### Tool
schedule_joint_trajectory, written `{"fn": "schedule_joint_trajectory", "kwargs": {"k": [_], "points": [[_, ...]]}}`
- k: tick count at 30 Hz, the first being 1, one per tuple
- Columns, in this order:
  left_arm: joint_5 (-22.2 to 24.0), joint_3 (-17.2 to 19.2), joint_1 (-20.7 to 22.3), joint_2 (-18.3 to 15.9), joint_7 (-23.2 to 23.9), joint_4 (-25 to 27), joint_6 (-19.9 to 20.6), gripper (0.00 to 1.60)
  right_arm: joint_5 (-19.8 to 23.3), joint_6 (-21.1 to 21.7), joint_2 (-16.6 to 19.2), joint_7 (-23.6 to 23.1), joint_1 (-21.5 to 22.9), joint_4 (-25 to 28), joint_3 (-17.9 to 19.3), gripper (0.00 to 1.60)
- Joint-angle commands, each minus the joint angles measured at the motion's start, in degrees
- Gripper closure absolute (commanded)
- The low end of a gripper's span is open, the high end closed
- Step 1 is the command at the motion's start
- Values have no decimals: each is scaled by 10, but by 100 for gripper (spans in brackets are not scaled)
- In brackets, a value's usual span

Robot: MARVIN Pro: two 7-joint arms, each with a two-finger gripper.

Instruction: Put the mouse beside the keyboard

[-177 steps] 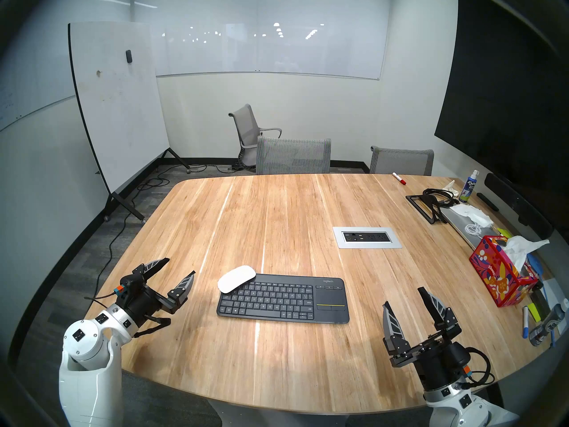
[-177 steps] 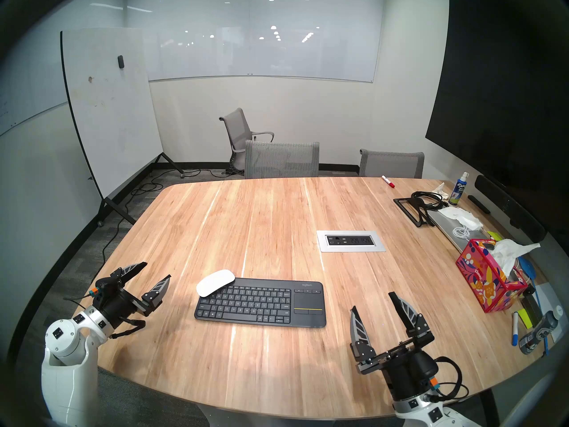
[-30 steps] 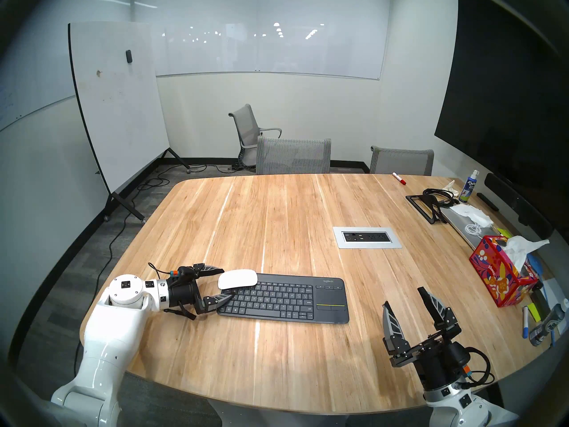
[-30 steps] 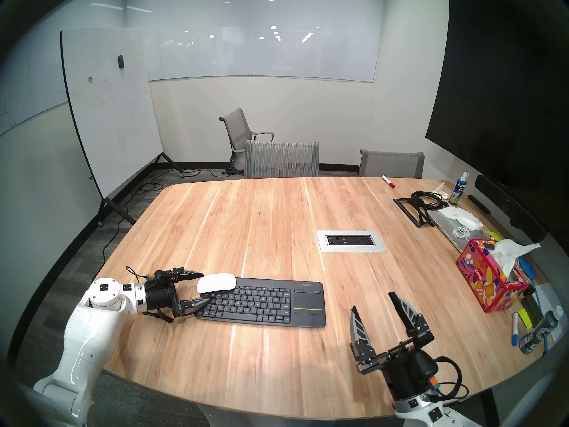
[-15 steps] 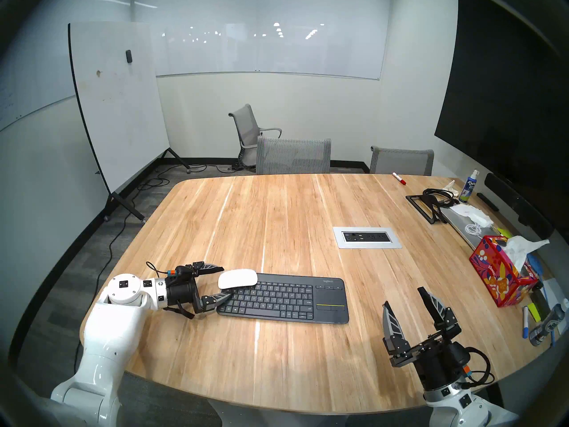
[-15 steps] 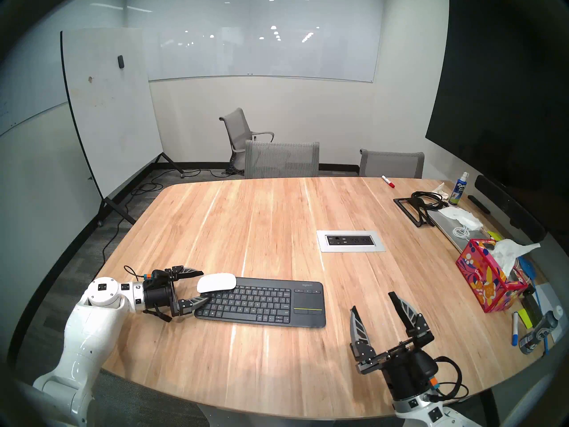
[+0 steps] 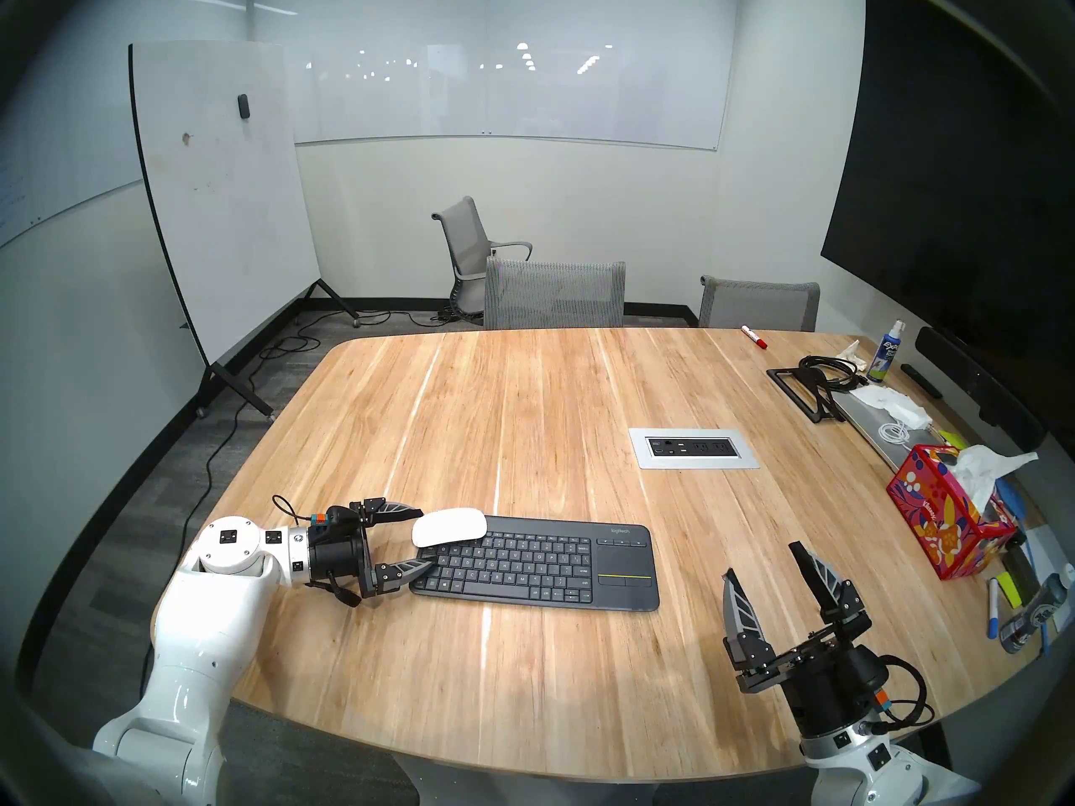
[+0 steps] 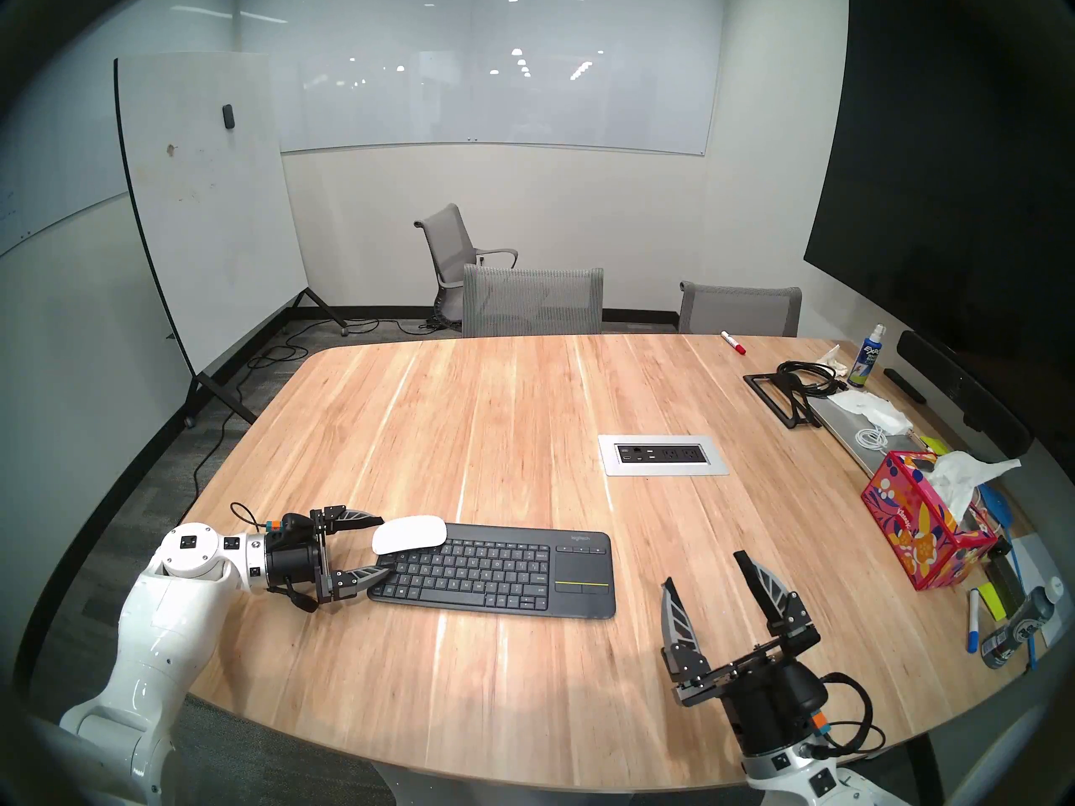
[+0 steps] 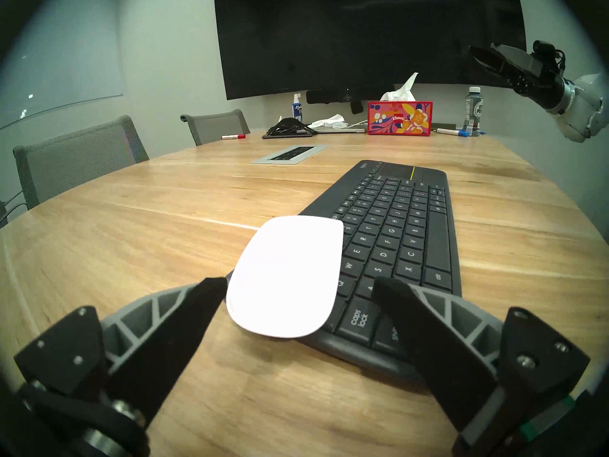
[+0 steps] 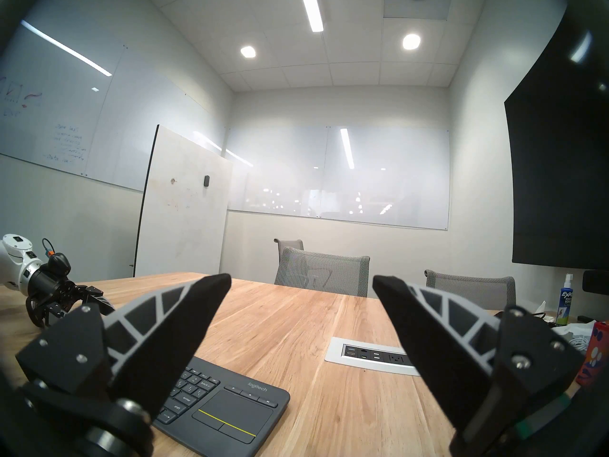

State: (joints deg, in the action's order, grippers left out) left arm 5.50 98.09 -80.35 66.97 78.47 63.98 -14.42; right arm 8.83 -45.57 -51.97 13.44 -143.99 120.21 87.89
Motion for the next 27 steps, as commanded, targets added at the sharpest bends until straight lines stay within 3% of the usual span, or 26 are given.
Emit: {"fn": "schedule_joint_trajectory", "kwargs": {"k": [1, 27], "points": [[0, -3, 3, 3, 0, 8, 3, 0, -1, -1, -1, 1, -1, 7, 1, 0], [-25, -12, 39, 17, -39, -26, 26, 0, -1, -1, -1, 1, -1, 7, 0, 0]]}}
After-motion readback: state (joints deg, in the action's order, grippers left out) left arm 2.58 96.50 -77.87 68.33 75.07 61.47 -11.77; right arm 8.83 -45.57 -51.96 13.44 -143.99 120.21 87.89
